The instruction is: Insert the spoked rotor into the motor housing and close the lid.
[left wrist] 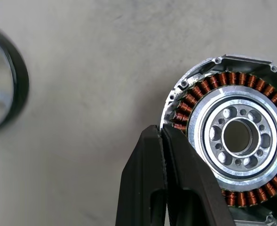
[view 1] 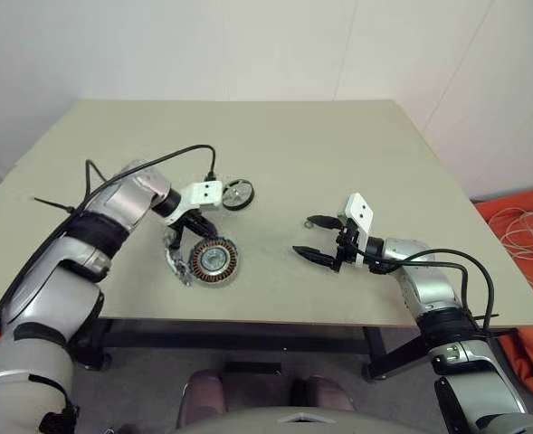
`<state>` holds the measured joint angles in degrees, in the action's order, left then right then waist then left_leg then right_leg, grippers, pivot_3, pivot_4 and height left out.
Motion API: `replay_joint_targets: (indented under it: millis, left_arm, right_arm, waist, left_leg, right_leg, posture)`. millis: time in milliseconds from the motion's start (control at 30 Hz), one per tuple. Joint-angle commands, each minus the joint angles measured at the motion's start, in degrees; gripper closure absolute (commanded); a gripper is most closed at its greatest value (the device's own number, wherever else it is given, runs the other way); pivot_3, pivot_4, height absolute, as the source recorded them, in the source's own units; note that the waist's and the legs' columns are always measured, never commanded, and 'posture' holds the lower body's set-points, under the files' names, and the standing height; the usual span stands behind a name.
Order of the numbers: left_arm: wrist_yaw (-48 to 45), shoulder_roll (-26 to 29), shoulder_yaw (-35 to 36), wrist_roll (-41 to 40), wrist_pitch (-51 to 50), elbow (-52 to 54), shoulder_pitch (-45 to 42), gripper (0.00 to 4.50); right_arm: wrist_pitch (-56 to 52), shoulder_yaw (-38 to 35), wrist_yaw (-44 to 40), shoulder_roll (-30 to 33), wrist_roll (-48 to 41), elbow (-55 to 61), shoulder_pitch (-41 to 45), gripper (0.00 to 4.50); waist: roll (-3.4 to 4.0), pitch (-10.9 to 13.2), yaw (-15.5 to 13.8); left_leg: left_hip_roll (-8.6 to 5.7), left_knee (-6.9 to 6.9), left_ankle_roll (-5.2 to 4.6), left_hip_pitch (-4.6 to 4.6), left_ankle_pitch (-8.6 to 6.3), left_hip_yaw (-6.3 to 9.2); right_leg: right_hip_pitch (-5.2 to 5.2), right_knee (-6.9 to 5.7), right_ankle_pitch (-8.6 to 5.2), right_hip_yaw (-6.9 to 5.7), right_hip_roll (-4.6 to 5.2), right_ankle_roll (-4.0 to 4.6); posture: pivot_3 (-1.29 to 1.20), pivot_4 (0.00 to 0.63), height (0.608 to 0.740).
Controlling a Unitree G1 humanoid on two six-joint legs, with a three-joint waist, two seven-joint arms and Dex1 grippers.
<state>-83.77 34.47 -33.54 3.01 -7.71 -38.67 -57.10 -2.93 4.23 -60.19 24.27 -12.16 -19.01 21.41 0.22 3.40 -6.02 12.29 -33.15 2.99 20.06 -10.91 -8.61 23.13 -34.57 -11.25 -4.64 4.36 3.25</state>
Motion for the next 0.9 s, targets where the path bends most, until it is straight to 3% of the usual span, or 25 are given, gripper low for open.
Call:
replay_joint_targets:
  millis: [33, 333, 567, 700, 900]
  left_arm:
    - [-2.4, -3.0, -0.8, 3.7, 7.7, -4.1, -4.6, 4.47]
    - [1.6, -9.6, -2.4, 13.2, 21.8, -14.2, -9.5, 4.47]
    - [4.7, -12.2, 2.0, 11.8, 28.8, -17.3, -9.6, 4.47]
    - [3.9, -12.2, 3.2, 11.7, 30.6, -17.9, -9.8, 3.56]
    - [4.9, -12.0, 5.1, 12.0, 31.6, -18.2, -10.1, 1.58]
  right_arm:
    - [0.1, -0.3, 0.1, 0.1, -1.0, 2.7, 0.5, 0.00]
    - [-0.4, -0.3, 0.9, -0.1, -1.2, 4.1, -0.4, 0.00]
    - [-0.5, -0.3, 1.4, 0.0, -1.2, 4.6, -0.9, 0.00]
    - [-0.4, -0.3, 1.2, 0.1, -1.2, 4.0, -0.2, 0.00]
    - [0.1, 0.0, 0.5, 0.0, -0.9, 2.8, 1.1, 0.00]
  waist:
    - [-0.02, 0.0, -0.1]
    - [-0.09, 0.1, -1.4]
    - [-0.10, 0.1, -2.9]
    - [-0.10, 0.1, -3.3]
    - [-0.10, 0.1, -3.2]
  left_leg:
    - [0.00, 0.00, 0.00, 0.01, 0.00, 0.00]
    - [0.00, 0.00, -0.02, 0.09, -0.01, -0.02]
    - [0.00, -0.06, -0.01, 0.02, 0.00, -0.02]
    - [0.00, -0.11, -0.01, 0.01, 0.01, 0.00]
    - [0.01, -0.09, -0.01, 0.04, 0.01, -0.01]
  right_leg:
    - [0.00, 0.00, -0.01, 0.00, 0.00, -0.02]
    - [-0.01, -0.02, 0.10, 0.00, 0.01, 0.17]
    - [-0.07, -0.07, -0.04, -0.01, 0.04, -0.08]
    - [-0.08, -0.12, 0.04, -0.01, 0.06, 0.04]
    - [-0.07, -0.12, 0.04, -0.01, 0.05, 0.05]
  posture:
    - [0.00, 0.000, 0.740]
    - [0.00, 0.000, 0.740]
    - [0.00, 0.000, 0.740]
    - [0.00, 0.000, 0.740]
    - [0.00, 0.000, 0.740]
